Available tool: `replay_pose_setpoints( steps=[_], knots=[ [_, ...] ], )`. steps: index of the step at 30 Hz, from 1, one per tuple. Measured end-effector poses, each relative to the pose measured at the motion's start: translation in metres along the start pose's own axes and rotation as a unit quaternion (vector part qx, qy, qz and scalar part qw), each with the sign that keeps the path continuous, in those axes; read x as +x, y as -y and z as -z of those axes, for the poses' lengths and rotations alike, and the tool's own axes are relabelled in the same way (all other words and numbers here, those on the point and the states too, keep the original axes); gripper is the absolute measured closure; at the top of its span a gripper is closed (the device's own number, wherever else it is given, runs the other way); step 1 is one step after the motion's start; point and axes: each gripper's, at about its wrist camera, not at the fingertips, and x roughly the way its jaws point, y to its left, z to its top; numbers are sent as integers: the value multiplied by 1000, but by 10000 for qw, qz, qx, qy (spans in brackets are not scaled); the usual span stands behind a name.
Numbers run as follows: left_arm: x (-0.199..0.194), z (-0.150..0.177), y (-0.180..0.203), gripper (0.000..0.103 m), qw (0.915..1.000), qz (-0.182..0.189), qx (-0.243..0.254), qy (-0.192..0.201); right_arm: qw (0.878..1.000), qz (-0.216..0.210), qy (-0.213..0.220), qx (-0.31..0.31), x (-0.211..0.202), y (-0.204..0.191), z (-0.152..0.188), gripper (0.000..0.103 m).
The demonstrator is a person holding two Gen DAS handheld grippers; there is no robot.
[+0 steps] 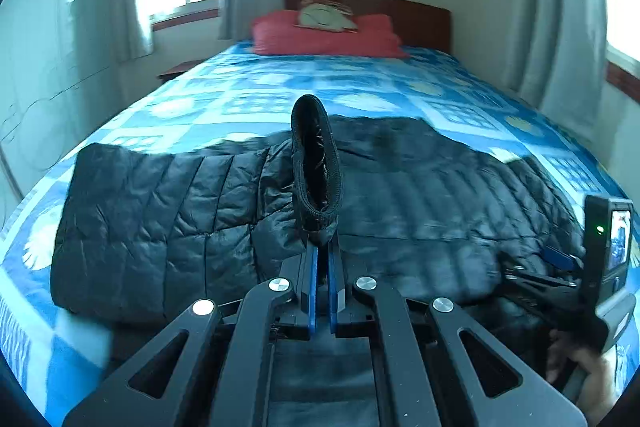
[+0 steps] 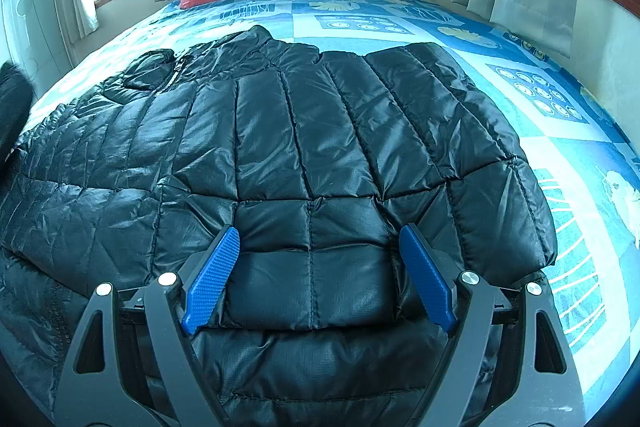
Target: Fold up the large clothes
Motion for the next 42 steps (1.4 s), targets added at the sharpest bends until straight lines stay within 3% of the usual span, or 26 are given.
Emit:
replay_pose_setpoints(
  steps=[5,10,16,18,20,22,25,28,31,35,40,41,42],
  knots=[
    [22,6,44,100,9992,149,306,-205,10000,-10,13,19,1,-2,-1,21],
    [43,22,68,100,9971,74,615,-451,10000,-8,20,25,1,-3,-1,21],
    [43,25,70,95,9956,250,678,-596,10000,-3,15,20,1,-3,-1,21],
    [36,23,69,82,9950,432,660,-614,10000,-3,14,20,1,-2,0,21],
    [26,22,68,50,9938,655,623,-647,10000,-1,2,19,1,-2,-1,21],
    [11,20,67,35,9940,775,603,-475,10000,25,-14,-1,1,-4,0,20],
    [-9,17,64,34,9941,725,756,-272,10000,43,-58,-6,0,-6,-2,20],
    [-29,17,45,34,9950,655,742,-138,10000,29,-10,8,-15,-11,-9,21],
    [-43,22,11,34,9972,448,604,-18,9991,-329,166,193,-36,-25,-16,21],
    [-54,31,-38,34,9985,-130,523,103,9953,-957,66,112,-44,-69,-29,21],
    [-62,44,-95,34,9965,-740,385,82,9915,-1245,-360,84,-21,-111,-35,21],
    [-63,45,-102,34,9964,-777,330,74,9909,-1268,-453,83,-16,-117,-34,24],
    [-65,48,-116,34,9961,-857,213,47,9898,-1295,-598,57,-9,-124,-30,42]
  ],
)
